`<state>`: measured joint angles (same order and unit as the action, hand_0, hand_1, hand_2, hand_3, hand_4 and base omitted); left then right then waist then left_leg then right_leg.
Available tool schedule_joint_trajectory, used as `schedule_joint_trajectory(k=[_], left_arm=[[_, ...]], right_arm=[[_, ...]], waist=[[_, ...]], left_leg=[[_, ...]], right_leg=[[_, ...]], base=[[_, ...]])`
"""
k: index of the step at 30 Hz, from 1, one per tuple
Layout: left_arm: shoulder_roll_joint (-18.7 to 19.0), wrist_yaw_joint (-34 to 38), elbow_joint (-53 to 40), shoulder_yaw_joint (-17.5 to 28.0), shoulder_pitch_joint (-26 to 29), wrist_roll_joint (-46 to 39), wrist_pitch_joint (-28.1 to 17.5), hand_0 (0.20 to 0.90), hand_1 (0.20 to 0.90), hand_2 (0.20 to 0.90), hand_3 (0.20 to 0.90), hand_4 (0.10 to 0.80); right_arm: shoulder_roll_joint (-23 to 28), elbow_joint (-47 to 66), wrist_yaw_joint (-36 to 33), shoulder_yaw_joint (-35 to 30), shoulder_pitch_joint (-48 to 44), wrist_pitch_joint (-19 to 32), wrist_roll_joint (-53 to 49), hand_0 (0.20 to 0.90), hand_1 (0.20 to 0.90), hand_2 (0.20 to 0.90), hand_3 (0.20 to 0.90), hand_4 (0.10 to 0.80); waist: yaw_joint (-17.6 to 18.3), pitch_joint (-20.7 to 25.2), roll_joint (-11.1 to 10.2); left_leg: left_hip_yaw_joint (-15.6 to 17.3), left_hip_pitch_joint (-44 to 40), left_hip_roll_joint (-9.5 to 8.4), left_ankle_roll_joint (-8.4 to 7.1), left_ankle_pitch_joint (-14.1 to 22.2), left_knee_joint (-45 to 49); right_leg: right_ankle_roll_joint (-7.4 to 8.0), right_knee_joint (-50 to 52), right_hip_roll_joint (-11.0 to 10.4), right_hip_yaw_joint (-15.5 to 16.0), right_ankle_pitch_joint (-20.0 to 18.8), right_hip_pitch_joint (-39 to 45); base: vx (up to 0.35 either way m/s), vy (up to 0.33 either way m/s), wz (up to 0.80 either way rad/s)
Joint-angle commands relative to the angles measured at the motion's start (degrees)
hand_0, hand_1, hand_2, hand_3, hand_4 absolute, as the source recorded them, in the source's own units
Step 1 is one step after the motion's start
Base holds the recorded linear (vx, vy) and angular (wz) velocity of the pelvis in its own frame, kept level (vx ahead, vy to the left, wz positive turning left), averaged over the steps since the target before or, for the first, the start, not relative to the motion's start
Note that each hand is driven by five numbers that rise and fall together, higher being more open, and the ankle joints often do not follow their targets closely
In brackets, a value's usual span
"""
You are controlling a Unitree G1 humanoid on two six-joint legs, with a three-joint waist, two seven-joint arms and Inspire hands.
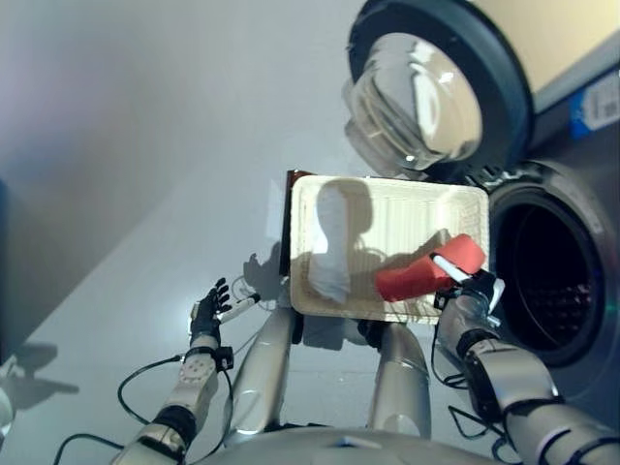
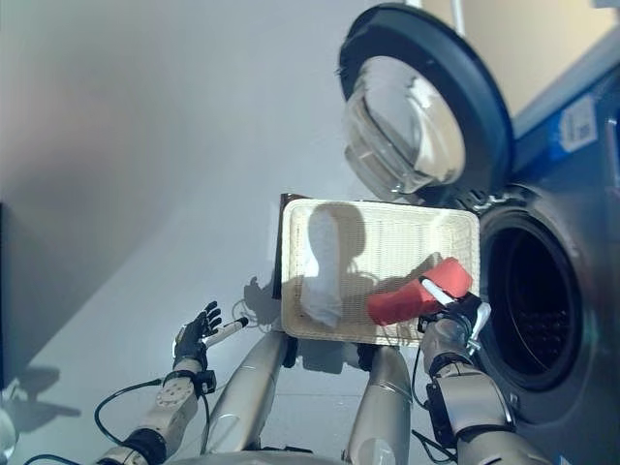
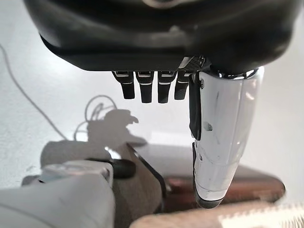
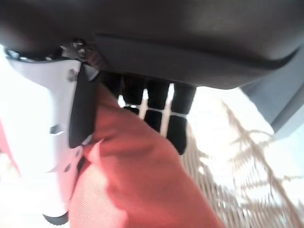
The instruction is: Pick up the clothes and place them into the washing machine
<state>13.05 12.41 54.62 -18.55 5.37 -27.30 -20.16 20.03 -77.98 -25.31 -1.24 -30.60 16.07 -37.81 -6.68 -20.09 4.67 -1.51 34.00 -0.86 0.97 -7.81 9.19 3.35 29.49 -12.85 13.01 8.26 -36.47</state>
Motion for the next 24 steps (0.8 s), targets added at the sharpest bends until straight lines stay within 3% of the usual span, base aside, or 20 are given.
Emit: schedule_joint_trajectory(k=[1,5,11,15,22,24], left_arm=[[-0.51,0.00,3.45,1.79,-0.61,-2.36,-3.09,0.900,0.900,0.900,0.900,0.800],[-1.32,-0.25,4.60,1.18,-0.32,-2.93,-3.41,0.900,0.900,0.900,0.900,0.800],[-3.05,-0.55,4.43,-0.80,-0.43,-4.32,-4.52,0.900,0.900,0.900,0.900,0.800],[-3.47,-0.62,4.02,-2.26,-0.40,-4.58,-4.73,0.900,0.900,0.900,0.900,0.800],[-2.90,-0.22,6.24,-3.58,0.50,-4.32,-3.80,0.900,0.900,0.900,0.900,0.800],[-2.59,-0.39,6.56,-3.65,0.31,-4.29,-3.60,0.900,0.900,0.900,0.900,0.800]], right_arm=[[3.78,3.50,1.35,-1.93,1.32,5.98,-7.38,0.200,0.200,0.200,0.200,0.300],[2.78,6.54,2.93,-5.44,2.23,8.72,-13.95,0.200,0.200,0.200,0.200,0.300],[0.83,12.45,4.10,-14.68,1.68,15.79,-25.90,0.200,0.200,0.200,0.200,0.300],[3.50,14.13,1.63,-18.34,-3.21,18.82,-27.97,0.200,0.200,0.200,0.200,0.300],[9.58,17.49,-1.84,-17.34,-13.96,22.63,-27.36,0.200,0.200,0.200,0.200,0.300],[11.37,17.45,-2.27,-16.97,-15.69,22.91,-26.89,0.200,0.200,0.200,0.200,0.300]], waist=[[0.14,-0.49,2.27],[1.16,0.18,2.74],[2.83,1.03,5.48],[2.91,0.75,7.45],[2.82,-0.93,7.97],[2.87,-0.52,8.01]], left_leg=[[0.31,0.95,-1.03,-3.39,1.31,0.32],[1.48,0.00,-0.77,-3.40,1.45,-0.48],[2.94,-0.24,-1.31,-3.12,2.43,-0.54],[3.81,1.76,-1.76,-2.79,3.81,2.08],[6.57,8.94,-0.57,-2.03,10.21,16.13],[6.27,9.58,-0.32,-2.09,12.98,19.21]], right_leg=[[1.45,-13.36,0.13,0.14,-8.37,5.00],[1.67,-15.33,0.43,-1.09,-9.38,5.43],[2.05,-16.37,0.03,-3.43,-9.98,4.77],[1.75,-14.31,0.06,-4.84,-9.24,2.22],[0.88,-3.57,1.18,-7.34,-5.57,-5.31],[0.97,-0.19,1.61,-8.09,-2.82,-6.29]], base=[[-0.089,0.091,-0.43],[0.026,0.033,-0.32],[0.018,0.048,-0.15],[-0.006,0.053,-0.11],[-0.004,0.007,-0.20],[0.105,-0.005,-0.15]])
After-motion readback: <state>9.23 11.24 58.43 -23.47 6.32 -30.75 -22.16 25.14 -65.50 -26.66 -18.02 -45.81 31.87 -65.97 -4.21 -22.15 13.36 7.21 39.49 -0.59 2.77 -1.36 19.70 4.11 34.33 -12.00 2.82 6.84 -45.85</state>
